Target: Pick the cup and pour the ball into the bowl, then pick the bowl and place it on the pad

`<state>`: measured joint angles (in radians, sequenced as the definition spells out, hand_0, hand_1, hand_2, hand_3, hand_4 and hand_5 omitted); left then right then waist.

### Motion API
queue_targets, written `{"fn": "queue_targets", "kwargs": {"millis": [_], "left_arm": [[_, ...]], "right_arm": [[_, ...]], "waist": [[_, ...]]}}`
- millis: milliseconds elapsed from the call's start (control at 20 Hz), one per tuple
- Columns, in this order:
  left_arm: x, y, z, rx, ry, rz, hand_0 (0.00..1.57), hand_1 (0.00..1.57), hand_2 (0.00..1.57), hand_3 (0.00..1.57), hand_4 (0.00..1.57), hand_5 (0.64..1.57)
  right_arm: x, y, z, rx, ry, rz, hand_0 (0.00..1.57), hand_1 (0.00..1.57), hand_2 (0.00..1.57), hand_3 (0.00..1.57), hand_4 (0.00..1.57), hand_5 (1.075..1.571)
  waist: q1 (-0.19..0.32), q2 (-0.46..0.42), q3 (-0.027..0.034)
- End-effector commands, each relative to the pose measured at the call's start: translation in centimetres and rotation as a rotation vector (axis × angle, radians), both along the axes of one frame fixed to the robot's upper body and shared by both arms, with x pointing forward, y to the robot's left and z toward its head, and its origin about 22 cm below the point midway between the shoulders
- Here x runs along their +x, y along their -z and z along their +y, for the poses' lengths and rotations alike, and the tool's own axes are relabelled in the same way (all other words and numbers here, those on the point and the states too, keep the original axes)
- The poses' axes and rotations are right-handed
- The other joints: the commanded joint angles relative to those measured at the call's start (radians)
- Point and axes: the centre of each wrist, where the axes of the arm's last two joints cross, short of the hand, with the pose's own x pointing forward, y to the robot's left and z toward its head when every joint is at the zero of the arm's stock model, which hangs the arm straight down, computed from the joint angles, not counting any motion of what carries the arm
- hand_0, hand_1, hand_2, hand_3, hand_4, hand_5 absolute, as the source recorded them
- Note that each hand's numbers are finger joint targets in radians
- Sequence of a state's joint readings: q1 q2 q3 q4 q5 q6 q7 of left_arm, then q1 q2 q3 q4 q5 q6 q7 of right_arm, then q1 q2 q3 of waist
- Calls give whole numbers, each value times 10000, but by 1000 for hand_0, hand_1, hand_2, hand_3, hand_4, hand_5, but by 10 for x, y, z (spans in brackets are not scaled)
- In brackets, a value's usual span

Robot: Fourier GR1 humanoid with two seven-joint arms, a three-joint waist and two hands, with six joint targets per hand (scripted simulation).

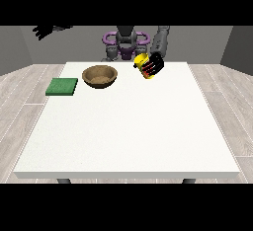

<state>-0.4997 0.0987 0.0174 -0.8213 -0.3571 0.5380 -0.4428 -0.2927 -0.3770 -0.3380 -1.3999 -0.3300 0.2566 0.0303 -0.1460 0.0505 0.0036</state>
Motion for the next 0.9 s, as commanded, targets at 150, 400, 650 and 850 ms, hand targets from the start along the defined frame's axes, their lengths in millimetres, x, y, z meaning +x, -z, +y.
{"fn": "queue_targets", "kwargs": {"millis": [150, 400, 650, 850], "left_arm": [[17, -22, -92, 3360, 499, 362, 1331, 1331, 1571, 1571, 1153, 1551], [17, -20, -124, 6698, 917, 220, 1246, 1246, 1571, 1571, 1086, 1567], [20, -52, -156, 7295, 288, 682, 1246, 1246, 1571, 1571, 1086, 1567], [19, -51, -160, 8802, 396, 919, 321, 321, 1571, 1400, 996, 1564]], "right_arm": [[7, 18, -3, 505, 115, 1493, 0, 0, 0, 237, 292, 1566], [1, 33, -20, 531, 583, 1812, 0, 0, 0, 0, 392, 1569], [10, 26, -26, 648, 94, 1449, 0, 0, 0, 0, 426, 1570], [11, 20, -30, 657, 705, 1572, 0, 0, 0, 179, 437, 1570]], "waist": [[191, -1593, 18], [588, -1757, 19], [345, -1627, -25], [644, -1783, -30]]}}
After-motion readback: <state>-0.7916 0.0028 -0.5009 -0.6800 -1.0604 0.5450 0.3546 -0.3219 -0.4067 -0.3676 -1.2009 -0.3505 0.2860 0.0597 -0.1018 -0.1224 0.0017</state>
